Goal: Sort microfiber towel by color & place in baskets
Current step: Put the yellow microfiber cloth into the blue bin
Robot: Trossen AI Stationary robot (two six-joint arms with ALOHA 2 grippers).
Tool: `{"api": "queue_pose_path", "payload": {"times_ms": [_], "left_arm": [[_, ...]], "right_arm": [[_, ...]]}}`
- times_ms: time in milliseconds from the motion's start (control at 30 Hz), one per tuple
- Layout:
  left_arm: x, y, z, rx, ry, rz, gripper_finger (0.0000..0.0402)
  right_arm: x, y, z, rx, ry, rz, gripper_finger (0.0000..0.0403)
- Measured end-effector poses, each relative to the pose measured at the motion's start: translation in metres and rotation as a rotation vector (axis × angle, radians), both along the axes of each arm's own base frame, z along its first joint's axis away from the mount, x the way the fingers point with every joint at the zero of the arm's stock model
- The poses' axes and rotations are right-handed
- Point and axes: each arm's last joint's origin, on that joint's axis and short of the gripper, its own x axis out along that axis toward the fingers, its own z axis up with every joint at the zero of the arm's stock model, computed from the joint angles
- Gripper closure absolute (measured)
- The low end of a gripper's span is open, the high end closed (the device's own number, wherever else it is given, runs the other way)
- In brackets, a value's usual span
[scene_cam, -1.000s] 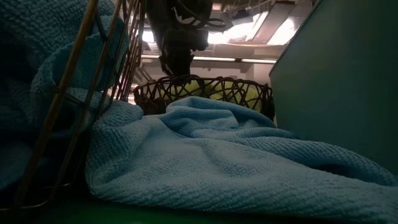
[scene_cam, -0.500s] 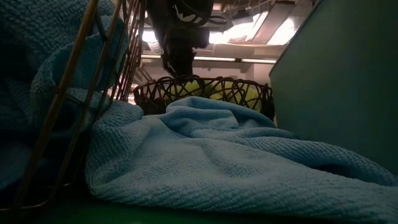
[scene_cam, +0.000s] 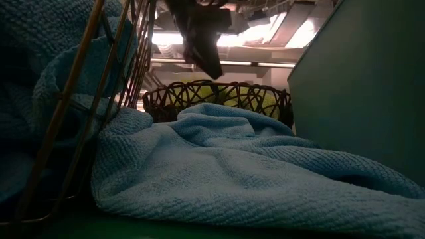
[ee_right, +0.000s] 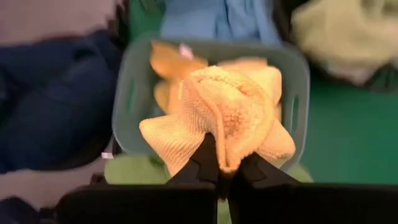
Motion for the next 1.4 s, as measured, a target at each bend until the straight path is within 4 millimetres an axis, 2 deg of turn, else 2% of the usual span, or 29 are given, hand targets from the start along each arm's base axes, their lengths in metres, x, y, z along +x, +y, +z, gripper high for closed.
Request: {"api": "queue_pose_path", "payload": {"times_ms": [200,300,400,533,700,967,1100,1200,1400], "left_arm": [[0.002,0.0,0.012,0.019,-0.031,-0.021,0.0253],[0.004,0.0,0.018,0.023,-0.053,-0.021,0.0253],[0.004,0.0,0.025,0.025,-0.067,-0.021,0.0253],[0.003,0.0,0.035,0.025,-0.068,-0.021,0.0253],[-0.003,-0.001,0.053,0.021,-0.043,-0.023,0.0253],[-0.017,-0.011,0.085,0.012,0.014,-0.044,0.0253],[-0.03,-0.02,0.098,-0.014,0.09,-0.071,0.0253],[-0.041,-0.025,0.104,-0.044,0.14,-0.071,0.0253],[-0.052,-0.032,0.101,-0.071,0.243,-0.056,0.0253]], "right_arm": [[-0.001,-0.003,0.031,-0.001,-0.197,0.082,0.0398],[0.003,0.0,0.035,-0.001,-0.259,0.129,0.0399],[0.008,0.006,0.031,-0.013,-0.267,0.177,0.04],[0.017,0.015,0.014,-0.05,-0.22,0.235,0.0399],[0.024,0.023,-0.018,-0.098,-0.137,0.257,0.04],[0.039,0.044,-0.063,0.02,-0.136,0.443,0.04],[0.043,0.049,-0.088,0.034,-0.127,0.481,0.0397],[0.044,0.05,-0.107,0.038,-0.097,0.468,0.0398],[0.046,0.053,-0.139,0.082,-0.116,0.474,0.0398]]}}
